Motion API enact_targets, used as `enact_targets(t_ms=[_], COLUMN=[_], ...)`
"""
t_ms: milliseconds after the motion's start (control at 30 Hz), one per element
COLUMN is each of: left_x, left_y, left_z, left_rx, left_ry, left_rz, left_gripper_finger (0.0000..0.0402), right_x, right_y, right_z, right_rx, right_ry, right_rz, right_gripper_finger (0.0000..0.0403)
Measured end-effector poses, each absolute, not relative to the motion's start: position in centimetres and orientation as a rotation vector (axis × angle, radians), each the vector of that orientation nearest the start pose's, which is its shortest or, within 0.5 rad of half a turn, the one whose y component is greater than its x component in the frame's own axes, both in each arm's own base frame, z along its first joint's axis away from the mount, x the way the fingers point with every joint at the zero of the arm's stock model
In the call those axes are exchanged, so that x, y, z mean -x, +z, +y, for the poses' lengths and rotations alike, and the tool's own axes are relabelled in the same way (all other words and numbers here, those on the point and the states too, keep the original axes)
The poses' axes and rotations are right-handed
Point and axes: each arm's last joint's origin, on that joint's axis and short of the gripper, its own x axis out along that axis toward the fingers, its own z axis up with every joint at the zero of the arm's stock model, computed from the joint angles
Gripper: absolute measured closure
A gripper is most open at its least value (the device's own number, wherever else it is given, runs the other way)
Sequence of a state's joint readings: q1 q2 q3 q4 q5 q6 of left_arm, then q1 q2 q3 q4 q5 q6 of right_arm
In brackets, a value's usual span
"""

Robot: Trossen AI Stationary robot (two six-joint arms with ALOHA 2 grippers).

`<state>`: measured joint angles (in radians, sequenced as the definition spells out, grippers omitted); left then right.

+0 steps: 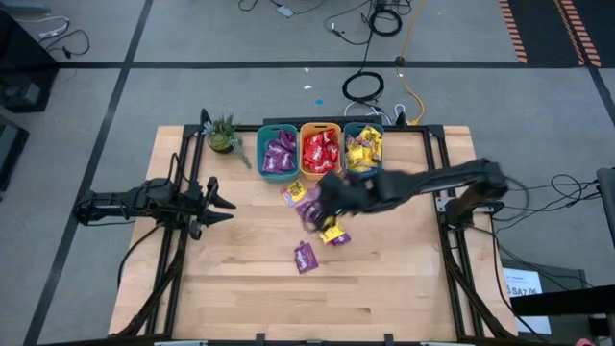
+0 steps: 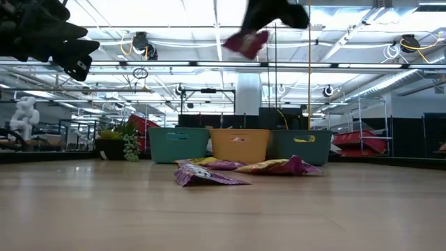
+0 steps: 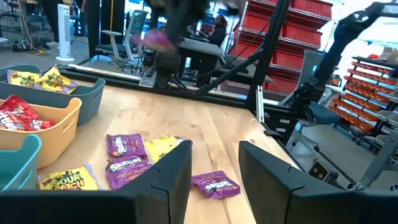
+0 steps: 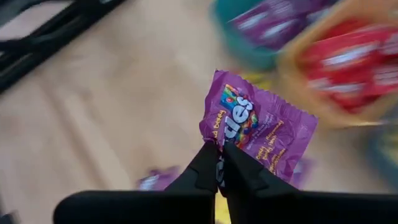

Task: Sort candy
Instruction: Put the violet candy into the blue bin

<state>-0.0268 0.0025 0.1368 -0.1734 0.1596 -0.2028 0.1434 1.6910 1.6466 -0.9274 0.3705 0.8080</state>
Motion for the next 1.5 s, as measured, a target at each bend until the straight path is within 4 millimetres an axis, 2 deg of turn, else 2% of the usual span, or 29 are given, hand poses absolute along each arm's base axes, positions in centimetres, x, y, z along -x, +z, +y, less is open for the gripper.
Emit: enact_targets(t_ms=[133,233,333,433,533,633,767,1033,1233,1333,1500], left_x=[-8.7,-8.7,-8.7,-8.7,-8.7,-8.7,-8.7,-8.7,-8.7,-8.7,-8.7], left_y=[19.3,19.3,19.3,19.3,19.3,19.3,19.3,19.3,19.3,19.3,19.3], left_z=[-0.7,-0.7,-0.7,-0.7,-0.7,-0.7,-0.7,-0.7,-0.7,-0.7,-0.7], left_rx=[0.205,0.205,0.204,0.204,0.205,0.205,0.205,0.204,0.205,0.205,0.205], left_ry=[-0.182,-0.182,-0.182,-0.182,-0.182,-0.182,-0.182,-0.182,-0.182,-0.182,-0.182], left_rz=[0.058,0.058,0.058,0.058,0.058,0.058,0.058,0.058,0.058,0.058,0.058], left_gripper_finger=[0.0259,0.0259,0.0259,0.0259,0.0259,0.0259,0.0259,0.0259,0.0259,0.0259,0.0259], right_x=[-31.3,-28.9,-27.6,-27.1,-27.5,-28.9,-31.8,-39.1,-44.6,-46.3,-47.7], right_y=[36.4,37.6,37.2,36.4,35.7,34.8,33.0,25.9,22.1,21.5,22.3], right_z=[1.1,-1.8,-4.8,-7.2,-9.0,-10.7,-12.6,-15.9,-18.1,-18.8,-19.3], right_rx=[-0.42,-0.386,-0.376,-0.418,-0.432,-0.427,-0.414,-0.412,-0.405,-0.423,-0.391], right_ry=[-0.702,-0.793,-0.834,-0.762,-0.671,-0.587,-0.464,-0.356,-0.355,-0.36,-0.344], right_rz=[0.775,0.776,0.77,0.738,0.672,0.631,0.581,0.66,0.696,0.724,0.796], right_gripper_finger=[0.0401,0.0401,0.0401,0.0401,0.0401,0.0402,0.0402,0.0403,0.0377,0.0344,0.0279])
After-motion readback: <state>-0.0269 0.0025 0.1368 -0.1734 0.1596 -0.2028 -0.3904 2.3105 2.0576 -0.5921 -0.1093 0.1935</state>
